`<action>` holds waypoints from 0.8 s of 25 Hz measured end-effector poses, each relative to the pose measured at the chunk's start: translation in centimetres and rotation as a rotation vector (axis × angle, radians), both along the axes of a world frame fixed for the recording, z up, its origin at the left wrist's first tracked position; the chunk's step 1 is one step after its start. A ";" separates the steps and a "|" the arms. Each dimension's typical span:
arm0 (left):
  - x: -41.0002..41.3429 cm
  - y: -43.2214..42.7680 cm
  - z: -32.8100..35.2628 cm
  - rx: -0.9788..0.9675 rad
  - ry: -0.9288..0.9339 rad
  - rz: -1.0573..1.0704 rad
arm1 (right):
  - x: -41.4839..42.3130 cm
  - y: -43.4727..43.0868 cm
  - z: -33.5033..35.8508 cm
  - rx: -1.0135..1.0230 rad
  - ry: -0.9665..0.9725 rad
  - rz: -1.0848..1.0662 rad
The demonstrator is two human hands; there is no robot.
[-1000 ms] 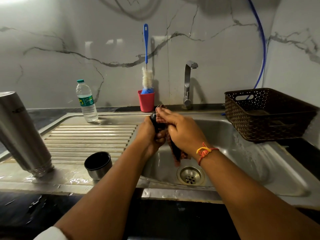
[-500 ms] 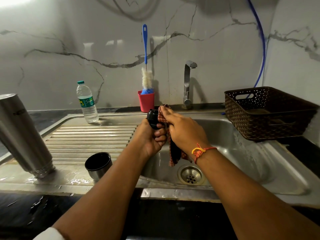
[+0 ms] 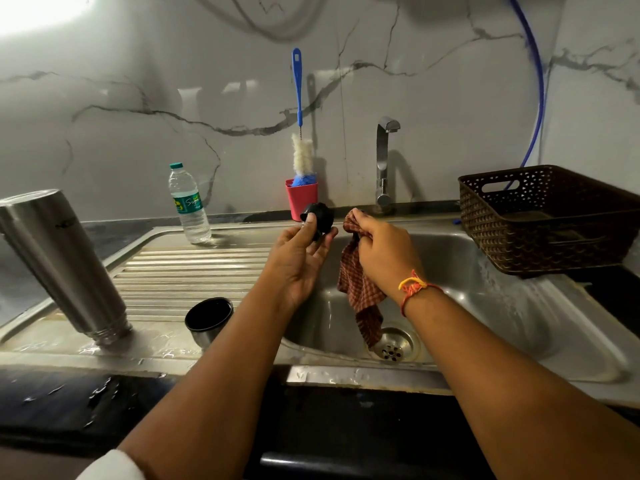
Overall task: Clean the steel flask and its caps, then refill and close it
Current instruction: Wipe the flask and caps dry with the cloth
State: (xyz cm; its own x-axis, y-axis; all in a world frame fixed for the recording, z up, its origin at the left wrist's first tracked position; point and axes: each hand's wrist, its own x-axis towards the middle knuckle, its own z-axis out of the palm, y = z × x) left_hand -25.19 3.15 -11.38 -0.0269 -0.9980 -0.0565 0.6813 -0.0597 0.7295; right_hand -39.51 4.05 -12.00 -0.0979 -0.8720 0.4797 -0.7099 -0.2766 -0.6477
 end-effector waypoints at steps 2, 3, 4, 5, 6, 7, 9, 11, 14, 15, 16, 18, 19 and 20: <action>0.3 0.4 0.3 -0.012 -0.020 0.031 | -0.1 0.3 0.3 0.001 -0.005 0.039; 0.4 0.5 0.6 -0.013 -0.013 0.033 | -0.1 0.5 0.4 0.001 -0.002 0.086; 0.5 0.7 0.8 -0.022 -0.003 0.027 | 0.0 0.8 0.5 0.004 0.000 0.140; 0.6 0.9 1.1 -0.039 -0.005 0.022 | 0.0 1.0 0.5 0.009 0.003 0.186; 0.8 1.0 1.5 -0.057 -0.024 0.028 | 0.1 1.2 0.6 0.011 0.004 0.220; 1.1 1.2 1.9 -0.083 -0.060 0.040 | 0.1 1.3 0.6 0.014 -0.001 0.247; 2.4 1.9 2.7 -0.138 -0.183 0.094 | 0.2 1.3 0.7 0.025 -0.022 0.296; 4.7 2.8 3.3 -0.161 -0.305 0.192 | 0.4 1.5 0.6 0.049 -0.015 0.346; 9.9 4.5 3.4 -0.176 -0.538 0.325 | 0.8 1.7 0.4 0.049 0.014 0.393; 11.6 5.1 3.1 -0.163 -0.659 0.366 | 0.9 1.8 0.5 0.042 0.031 0.396; 13.3 5.7 2.7 -0.132 -0.802 0.426 | 1.0 1.8 0.5 0.033 0.046 0.397; 15.9 6.7 1.5 -0.071 -1.024 0.543 | 1.0 1.7 0.4 0.023 0.061 0.396; 17.1 7.2 1.0 -0.053 -1.080 0.583 | 1.1 1.7 0.4 0.024 0.061 0.398; 18.0 7.7 0.4 -0.038 -1.115 0.608 | 1.1 1.7 0.4 0.022 0.062 0.397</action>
